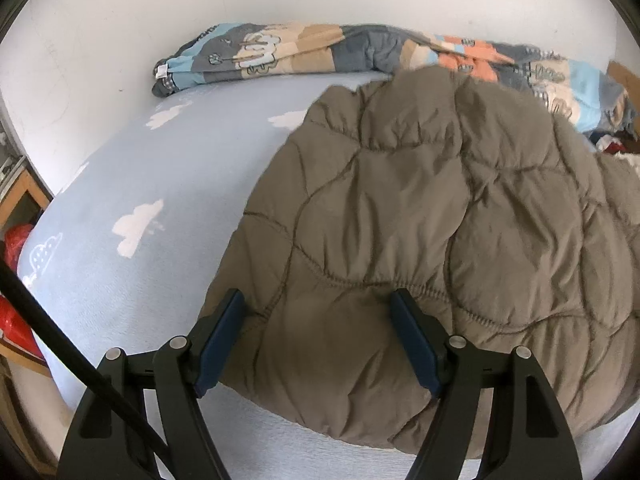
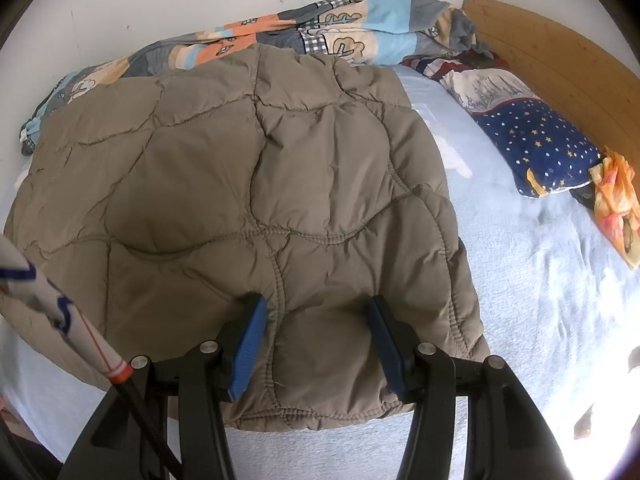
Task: Fold large clothes
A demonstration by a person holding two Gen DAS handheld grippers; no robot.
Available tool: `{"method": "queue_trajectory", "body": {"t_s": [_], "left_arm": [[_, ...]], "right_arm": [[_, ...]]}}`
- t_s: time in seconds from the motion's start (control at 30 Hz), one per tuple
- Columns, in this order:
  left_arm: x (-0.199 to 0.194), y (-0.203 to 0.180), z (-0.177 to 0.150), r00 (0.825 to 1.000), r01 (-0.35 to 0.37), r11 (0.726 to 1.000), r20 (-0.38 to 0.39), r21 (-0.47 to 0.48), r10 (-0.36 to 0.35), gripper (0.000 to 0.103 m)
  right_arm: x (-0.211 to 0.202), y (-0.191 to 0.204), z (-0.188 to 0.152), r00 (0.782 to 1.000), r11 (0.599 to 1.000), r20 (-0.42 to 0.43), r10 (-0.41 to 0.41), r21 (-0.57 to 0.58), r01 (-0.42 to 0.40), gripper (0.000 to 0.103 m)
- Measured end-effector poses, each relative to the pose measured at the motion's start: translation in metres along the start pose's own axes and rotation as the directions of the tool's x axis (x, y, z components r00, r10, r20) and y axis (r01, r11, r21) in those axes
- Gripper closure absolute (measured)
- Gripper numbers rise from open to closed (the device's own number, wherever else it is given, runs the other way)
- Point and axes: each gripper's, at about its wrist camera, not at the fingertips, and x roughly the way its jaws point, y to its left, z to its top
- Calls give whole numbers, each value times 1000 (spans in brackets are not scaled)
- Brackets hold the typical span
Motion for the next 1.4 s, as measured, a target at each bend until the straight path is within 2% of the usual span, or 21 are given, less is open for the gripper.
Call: {"method": "queue_trajectory", "body": {"t_s": [0.1,0.2,0.33,0.47,0.57,0.67,0.73,0.9,1.0,1.1,1.2,1.3,1.4], "left_arm": [[-16,4,8,998,26,999,64,-28,-24,29],[-28,1,20,993,46,999,115,-29,-42,29],[-23,-15,52,987,118,993,105,25,-120,29],[-3,-39,84,988,124,987,77,104,-132,29],[20,-56,99,989,140,982,34,127,-145,28],[41,-66,115,987,158,980,-3,123,-159,29],[55,-69,125,987,159,979,-38,123,-156,29],[95,-69,133,980,143,986,-155,90,-128,25],[104,-72,135,974,144,985,-189,99,-123,24],[95,-71,136,978,139,986,-172,93,-122,25],[60,-66,137,980,183,980,-97,73,-176,25],[20,-70,128,978,210,970,-22,124,-209,25],[-8,-78,104,976,211,958,3,194,-216,25]], "right_arm": [[-13,-4,4,999,999,31,12,30,-13,46],[-39,-13,15,988,995,146,47,76,-59,46],[-47,-17,42,971,990,219,102,74,-121,46],[-35,-20,77,954,974,234,186,81,-210,46],[-19,-8,102,949,973,236,210,40,-225,46],[6,-1,122,943,958,187,275,32,-286,46],[27,5,135,946,955,147,289,28,-296,46],[78,12,154,972,971,5,236,27,-236,46],[101,11,154,980,981,-51,192,48,-190,46],[102,6,156,983,983,-68,169,90,-162,46],[76,7,156,991,989,-14,137,63,-135,46],[41,8,146,981,980,32,190,51,-192,45],[13,16,124,973,973,34,229,22,-230,45]]}}
